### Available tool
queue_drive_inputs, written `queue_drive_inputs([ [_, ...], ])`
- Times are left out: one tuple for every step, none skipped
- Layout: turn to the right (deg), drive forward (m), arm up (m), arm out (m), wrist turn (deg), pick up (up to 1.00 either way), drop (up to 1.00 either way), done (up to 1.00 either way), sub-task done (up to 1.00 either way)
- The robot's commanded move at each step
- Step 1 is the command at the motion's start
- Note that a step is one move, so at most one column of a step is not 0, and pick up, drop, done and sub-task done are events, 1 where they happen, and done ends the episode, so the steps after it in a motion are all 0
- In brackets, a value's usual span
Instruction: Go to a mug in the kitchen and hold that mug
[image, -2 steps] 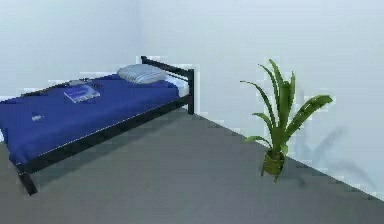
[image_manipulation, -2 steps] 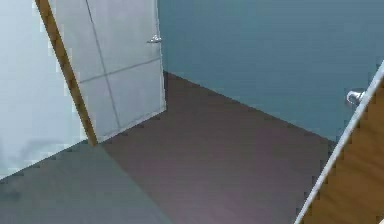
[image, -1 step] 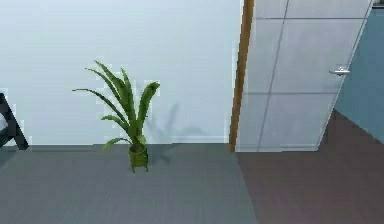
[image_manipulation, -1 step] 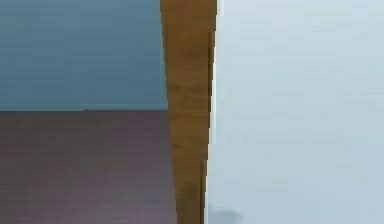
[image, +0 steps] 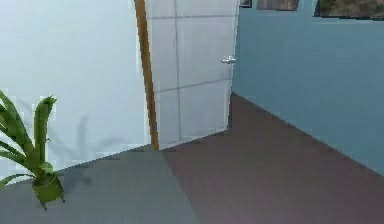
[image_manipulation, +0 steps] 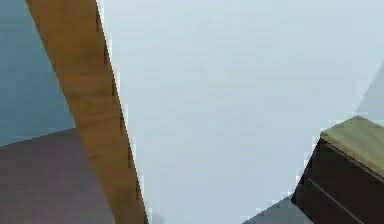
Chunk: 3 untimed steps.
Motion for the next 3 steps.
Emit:
queue_drive_inputs([
  [0.0, 0.45, 0.00, 0.00, 0.0, 0.00, 0.00, 0.00, 0.00],
  [30.0, 0.00, 0.00, 0.00, 0.0, 0.00, 0.00, 0.00, 0.00],
  [0.0, 1.00, 0.00, 0.00, 0.0, 0.00, 0.00, 0.00, 0.00],
])
